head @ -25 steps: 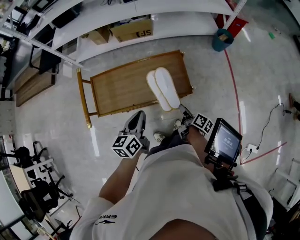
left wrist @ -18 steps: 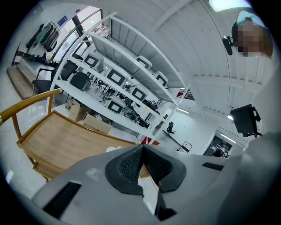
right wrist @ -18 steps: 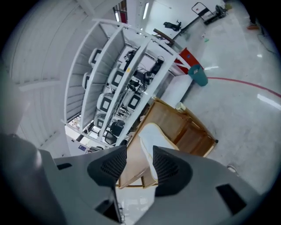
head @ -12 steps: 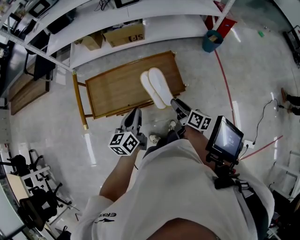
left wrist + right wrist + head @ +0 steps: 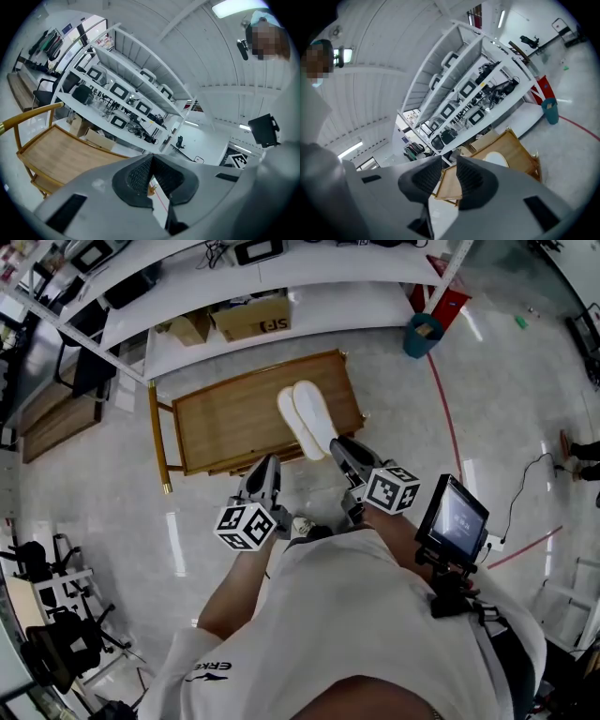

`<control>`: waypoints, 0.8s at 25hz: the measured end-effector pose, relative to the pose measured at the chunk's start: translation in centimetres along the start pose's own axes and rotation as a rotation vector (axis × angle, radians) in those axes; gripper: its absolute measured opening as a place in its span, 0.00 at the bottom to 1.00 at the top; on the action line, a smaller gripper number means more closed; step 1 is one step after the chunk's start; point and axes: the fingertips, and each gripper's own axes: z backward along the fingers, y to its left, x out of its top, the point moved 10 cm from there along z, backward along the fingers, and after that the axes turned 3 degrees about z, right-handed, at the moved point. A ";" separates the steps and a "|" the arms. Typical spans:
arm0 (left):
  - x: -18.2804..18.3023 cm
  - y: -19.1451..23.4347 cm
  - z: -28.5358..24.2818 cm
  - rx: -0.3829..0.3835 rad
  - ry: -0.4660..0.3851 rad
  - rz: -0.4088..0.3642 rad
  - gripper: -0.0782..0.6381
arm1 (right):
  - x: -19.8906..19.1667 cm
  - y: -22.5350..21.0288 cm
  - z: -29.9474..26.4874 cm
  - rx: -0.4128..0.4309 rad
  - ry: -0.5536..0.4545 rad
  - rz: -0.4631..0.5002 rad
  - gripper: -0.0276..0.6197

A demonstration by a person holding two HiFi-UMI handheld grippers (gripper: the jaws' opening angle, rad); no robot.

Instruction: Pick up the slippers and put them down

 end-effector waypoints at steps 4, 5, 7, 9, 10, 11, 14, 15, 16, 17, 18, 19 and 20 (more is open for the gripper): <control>0.4 -2.3 -0.1 -0.002 -0.046 -0.015 0.11 | 2.5 2.0 1.5 0.036 -0.003 0.173 0.09; 0.5 -3.1 -0.3 -0.007 -0.056 -0.022 0.11 | 3.2 2.5 2.0 0.048 -0.006 0.222 0.07; 0.3 -4.8 -0.7 -0.018 -0.071 -0.035 0.11 | 4.2 3.2 3.2 0.071 -0.010 0.312 0.05; -0.1 -6.2 -0.9 -0.025 -0.080 -0.044 0.11 | 4.9 4.0 4.4 0.092 -0.005 0.384 0.05; -0.2 -6.8 -0.8 -0.027 -0.084 -0.051 0.11 | 5.1 4.4 4.8 0.103 -0.002 0.414 0.05; -0.3 -7.3 -0.8 -0.028 -0.086 -0.059 0.11 | 5.2 4.7 5.2 0.113 0.001 0.439 0.05; -0.9 -8.5 -0.5 -0.031 -0.095 -0.070 0.11 | 5.5 5.3 6.2 0.135 0.004 0.479 0.05; -1.1 -8.8 -0.4 -0.029 -0.098 -0.070 0.11 | 5.5 5.4 6.5 0.140 0.006 0.485 0.05; -1.3 -9.1 -0.2 -0.027 -0.100 -0.070 0.11 | 5.6 5.4 6.7 0.145 0.009 0.488 0.05; -1.4 -9.4 -0.1 -0.025 -0.103 -0.071 0.11 | 5.6 5.5 7.0 0.150 0.011 0.490 0.05; -1.4 -9.6 -0.1 -0.023 -0.106 -0.072 0.11 | 5.8 5.5 7.1 0.153 0.011 0.492 0.05; -1.4 -9.8 0.0 -0.023 -0.109 -0.074 0.11 | 5.9 5.5 7.2 0.156 0.010 0.493 0.05; -1.4 -9.9 0.1 -0.022 -0.112 -0.076 0.11 | 5.9 5.6 7.3 0.159 0.009 0.494 0.05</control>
